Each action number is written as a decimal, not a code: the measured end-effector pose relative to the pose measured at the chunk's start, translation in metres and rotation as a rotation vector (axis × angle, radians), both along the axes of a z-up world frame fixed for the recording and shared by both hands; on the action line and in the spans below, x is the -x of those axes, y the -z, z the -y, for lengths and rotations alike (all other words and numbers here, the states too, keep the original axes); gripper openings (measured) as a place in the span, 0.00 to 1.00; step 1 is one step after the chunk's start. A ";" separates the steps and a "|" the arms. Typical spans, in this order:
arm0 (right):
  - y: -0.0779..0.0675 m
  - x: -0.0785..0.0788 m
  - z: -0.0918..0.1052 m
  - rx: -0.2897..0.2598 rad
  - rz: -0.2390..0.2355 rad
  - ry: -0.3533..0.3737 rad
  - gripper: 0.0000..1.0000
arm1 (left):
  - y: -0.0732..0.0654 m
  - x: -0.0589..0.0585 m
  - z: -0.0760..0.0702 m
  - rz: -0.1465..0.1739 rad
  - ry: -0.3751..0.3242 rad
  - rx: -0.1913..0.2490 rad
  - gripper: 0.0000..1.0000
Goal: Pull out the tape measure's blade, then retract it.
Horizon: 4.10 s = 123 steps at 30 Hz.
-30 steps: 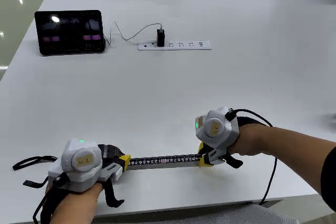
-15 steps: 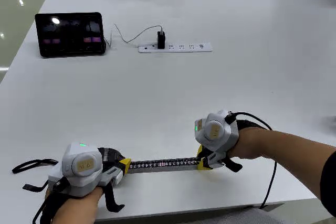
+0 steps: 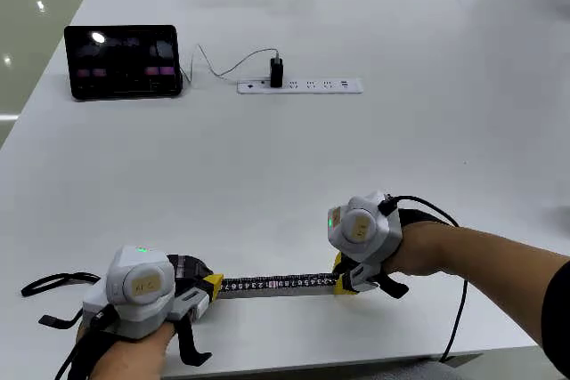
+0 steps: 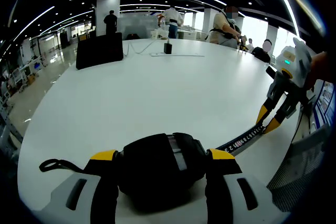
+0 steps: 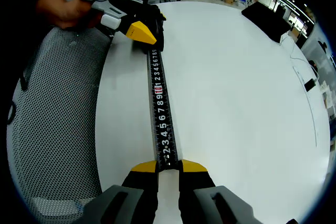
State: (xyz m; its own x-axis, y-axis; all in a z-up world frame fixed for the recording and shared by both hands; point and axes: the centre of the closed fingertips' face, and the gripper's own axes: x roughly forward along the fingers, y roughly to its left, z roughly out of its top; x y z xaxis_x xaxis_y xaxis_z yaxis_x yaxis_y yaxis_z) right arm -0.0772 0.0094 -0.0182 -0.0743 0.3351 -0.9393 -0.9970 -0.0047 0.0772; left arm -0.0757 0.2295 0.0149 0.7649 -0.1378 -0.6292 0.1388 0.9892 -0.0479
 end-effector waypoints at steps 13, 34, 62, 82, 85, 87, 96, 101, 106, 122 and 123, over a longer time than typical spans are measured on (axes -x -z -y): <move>-0.001 0.001 -0.003 -0.001 -0.002 -0.003 0.11 | 0.000 0.000 0.000 -0.001 0.001 -0.001 0.63; -0.001 0.001 -0.010 -0.002 -0.010 -0.008 0.11 | 0.001 0.000 -0.001 0.000 0.001 -0.002 0.63; 0.001 0.001 -0.017 0.015 0.038 -0.002 0.11 | 0.001 0.000 -0.002 -0.006 0.010 -0.008 0.63; 0.000 0.001 -0.021 -0.001 0.028 0.003 0.11 | 0.001 0.000 -0.001 -0.003 0.005 0.001 0.63; 0.000 0.001 -0.022 -0.011 0.016 0.010 0.11 | 0.001 0.000 -0.001 -0.004 0.005 0.000 0.63; -0.001 0.001 -0.023 -0.016 0.013 0.011 0.11 | 0.001 0.000 -0.001 -0.004 0.005 0.002 0.63; -0.001 0.001 -0.024 -0.022 0.010 0.020 0.11 | 0.001 0.001 -0.001 -0.011 0.002 0.001 0.63; -0.001 0.001 -0.025 -0.034 0.005 0.041 0.11 | 0.001 0.001 -0.002 -0.013 0.003 0.001 0.62; 0.000 0.001 -0.026 -0.036 0.007 0.042 0.11 | 0.001 0.002 -0.002 -0.011 0.008 -0.010 0.62; 0.002 0.001 -0.031 -0.033 0.011 0.058 0.11 | 0.002 0.001 -0.002 -0.012 0.004 -0.003 0.62; 0.002 0.001 -0.032 -0.033 0.012 0.059 0.11 | 0.002 0.001 -0.002 -0.012 0.004 -0.004 0.62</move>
